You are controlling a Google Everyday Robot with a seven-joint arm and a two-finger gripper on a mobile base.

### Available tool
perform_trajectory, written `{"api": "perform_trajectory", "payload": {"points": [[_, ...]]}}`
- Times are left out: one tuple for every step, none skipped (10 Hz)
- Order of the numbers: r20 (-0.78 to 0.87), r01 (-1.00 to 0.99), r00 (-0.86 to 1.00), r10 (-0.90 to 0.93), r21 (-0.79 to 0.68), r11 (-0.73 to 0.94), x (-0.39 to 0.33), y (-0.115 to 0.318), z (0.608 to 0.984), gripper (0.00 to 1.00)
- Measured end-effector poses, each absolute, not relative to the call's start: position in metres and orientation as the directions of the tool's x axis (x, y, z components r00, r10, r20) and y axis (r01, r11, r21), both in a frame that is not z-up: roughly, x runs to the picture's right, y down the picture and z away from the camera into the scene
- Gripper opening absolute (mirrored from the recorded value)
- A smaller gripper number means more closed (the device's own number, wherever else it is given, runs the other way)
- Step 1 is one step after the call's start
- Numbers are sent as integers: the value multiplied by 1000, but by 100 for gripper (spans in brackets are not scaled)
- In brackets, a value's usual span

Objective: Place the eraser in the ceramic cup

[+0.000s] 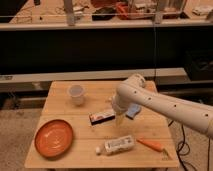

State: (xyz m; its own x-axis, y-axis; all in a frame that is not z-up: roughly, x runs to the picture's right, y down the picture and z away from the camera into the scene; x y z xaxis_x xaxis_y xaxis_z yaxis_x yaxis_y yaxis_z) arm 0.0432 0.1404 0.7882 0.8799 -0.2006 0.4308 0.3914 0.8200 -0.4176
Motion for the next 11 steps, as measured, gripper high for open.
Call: {"api": "perform_trajectory", "payload": {"points": [[435,395,878,-202,-418,818,43,141,791,80],[440,402,874,-204,-420,814,43,141,794,80],[449,407,870,-204,-422,810,42,142,798,80],[454,410,868,-202,-423,808,42,142,801,80],[457,410,867,-200,-426,806,43,143,804,80],[463,413,864,-196,-430,803,44,144,810,80],[464,414,864,-196,-433,801,44,145,812,80],[465,416,863,-197,-434,799,44,145,814,80],[469,421,861,-199,-436,795,42,147,822,80],[473,426,858,-201,-437,792,41,149,827,80],[475,429,857,-201,-439,790,41,149,830,80]]}}
